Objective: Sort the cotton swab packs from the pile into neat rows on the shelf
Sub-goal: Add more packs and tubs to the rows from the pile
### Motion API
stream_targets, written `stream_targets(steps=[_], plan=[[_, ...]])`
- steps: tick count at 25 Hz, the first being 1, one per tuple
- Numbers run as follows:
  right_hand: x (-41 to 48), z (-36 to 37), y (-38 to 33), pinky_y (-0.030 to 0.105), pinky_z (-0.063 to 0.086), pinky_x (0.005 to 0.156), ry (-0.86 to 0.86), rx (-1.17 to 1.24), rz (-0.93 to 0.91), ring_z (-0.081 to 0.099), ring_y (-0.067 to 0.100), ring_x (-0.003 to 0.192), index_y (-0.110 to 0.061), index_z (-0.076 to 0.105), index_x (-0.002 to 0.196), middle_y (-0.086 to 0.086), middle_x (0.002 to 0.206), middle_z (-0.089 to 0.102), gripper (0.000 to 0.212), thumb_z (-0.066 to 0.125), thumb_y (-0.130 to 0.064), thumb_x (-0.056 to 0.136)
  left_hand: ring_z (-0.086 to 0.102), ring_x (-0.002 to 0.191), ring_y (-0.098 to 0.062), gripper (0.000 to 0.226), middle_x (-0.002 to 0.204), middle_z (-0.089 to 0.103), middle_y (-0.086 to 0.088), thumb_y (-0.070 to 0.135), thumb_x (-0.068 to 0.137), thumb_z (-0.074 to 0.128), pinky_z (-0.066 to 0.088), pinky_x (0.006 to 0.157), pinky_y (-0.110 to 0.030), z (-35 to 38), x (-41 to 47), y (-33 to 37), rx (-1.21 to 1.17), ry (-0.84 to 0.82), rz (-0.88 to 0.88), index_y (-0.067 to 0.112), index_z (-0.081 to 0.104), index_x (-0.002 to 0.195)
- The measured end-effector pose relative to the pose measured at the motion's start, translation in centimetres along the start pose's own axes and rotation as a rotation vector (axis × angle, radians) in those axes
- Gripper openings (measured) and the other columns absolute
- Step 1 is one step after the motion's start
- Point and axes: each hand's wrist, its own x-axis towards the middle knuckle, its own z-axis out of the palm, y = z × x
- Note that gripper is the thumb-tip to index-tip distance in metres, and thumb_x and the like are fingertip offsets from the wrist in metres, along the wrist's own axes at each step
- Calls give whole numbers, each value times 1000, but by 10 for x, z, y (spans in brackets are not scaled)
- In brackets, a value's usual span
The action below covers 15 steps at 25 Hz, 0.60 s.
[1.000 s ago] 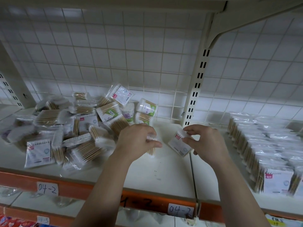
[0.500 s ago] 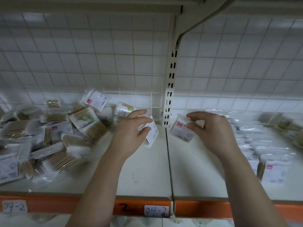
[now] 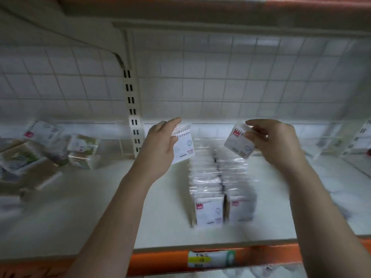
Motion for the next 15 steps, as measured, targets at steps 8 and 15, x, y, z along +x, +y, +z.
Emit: stream_targets(steps=[8, 15], plan=[[35, 12, 97, 40, 45, 68, -176, -125, -35, 56, 42, 82, 12, 56, 81, 30, 80, 58, 15, 60, 1, 73, 44, 111, -16, 41, 120, 48, -1, 13, 99, 44, 27, 81, -14, 64, 20, 51, 29, -28, -15, 14, 43, 140], [50, 70, 132, 36, 47, 85, -270, -60, 34, 60, 32, 98, -6, 69, 105, 16, 106, 65, 23, 56, -1, 87, 41, 99, -7, 38, 116, 49, 0, 12, 97, 48, 29, 83, -14, 77, 20, 57, 87, -7, -28, 13, 50, 135]])
